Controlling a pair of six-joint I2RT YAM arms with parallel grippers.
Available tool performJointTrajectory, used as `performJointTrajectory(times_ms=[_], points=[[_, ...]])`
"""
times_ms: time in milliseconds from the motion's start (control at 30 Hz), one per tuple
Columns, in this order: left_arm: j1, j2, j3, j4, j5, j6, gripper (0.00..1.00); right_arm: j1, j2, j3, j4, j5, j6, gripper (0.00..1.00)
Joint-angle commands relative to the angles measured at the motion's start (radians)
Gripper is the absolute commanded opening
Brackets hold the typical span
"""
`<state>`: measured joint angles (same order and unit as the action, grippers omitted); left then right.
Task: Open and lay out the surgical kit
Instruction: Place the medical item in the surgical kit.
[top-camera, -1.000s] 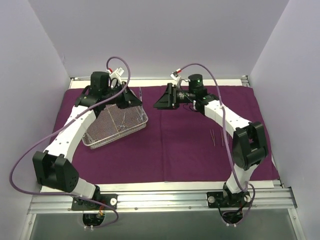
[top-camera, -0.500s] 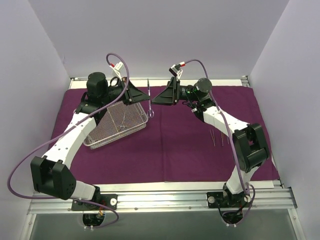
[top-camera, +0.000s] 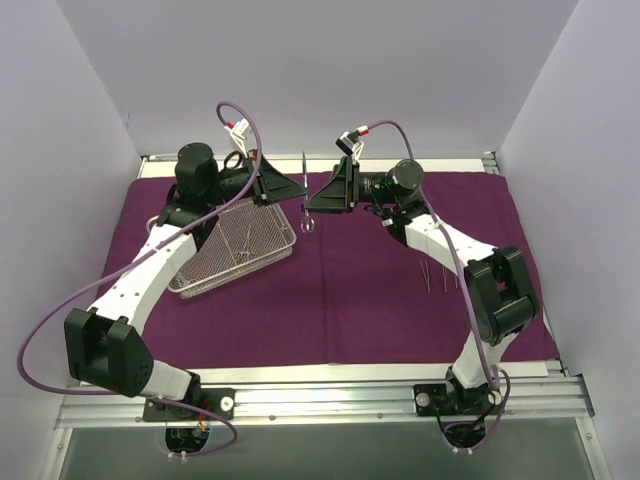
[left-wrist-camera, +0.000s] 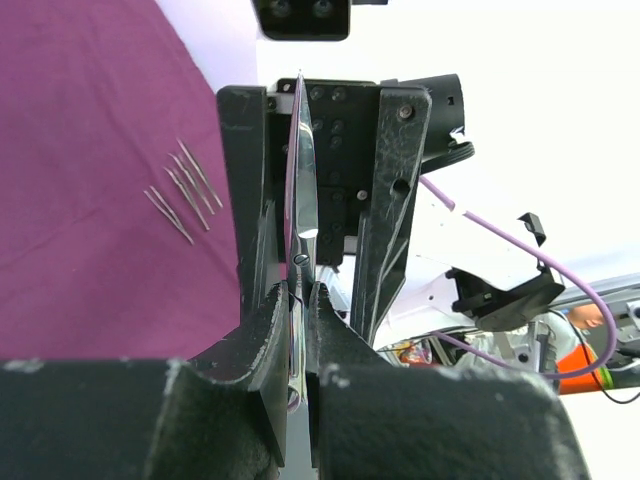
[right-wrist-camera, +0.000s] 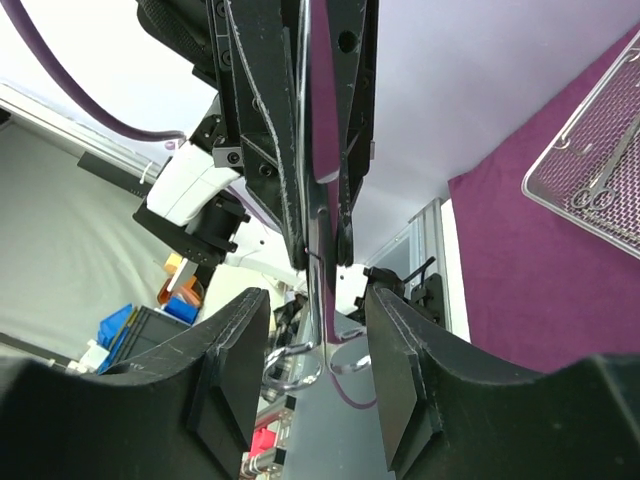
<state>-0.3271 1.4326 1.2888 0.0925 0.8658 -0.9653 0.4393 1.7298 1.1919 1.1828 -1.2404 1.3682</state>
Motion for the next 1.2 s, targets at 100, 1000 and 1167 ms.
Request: performJointTrajectory(times_ms=[100,1000,1167], points=[[-0.023,0.018,0.015,0.136,0.033,-0.052,0.02,0.016,-0.033,0.031,0.09,-0.034,0.006,0.4],[0.152,0.106,0.233,-0.933,-0.668,0.522,0.91,-0.06,-0.04,0.189,-1.84,1.017,-1.034,0.0],[0.152,0.141,0.207,-0.933,-0.708,0.533,0.91,-0.037,0.003,0.123,-1.93,1.274,-1.011,0.0]])
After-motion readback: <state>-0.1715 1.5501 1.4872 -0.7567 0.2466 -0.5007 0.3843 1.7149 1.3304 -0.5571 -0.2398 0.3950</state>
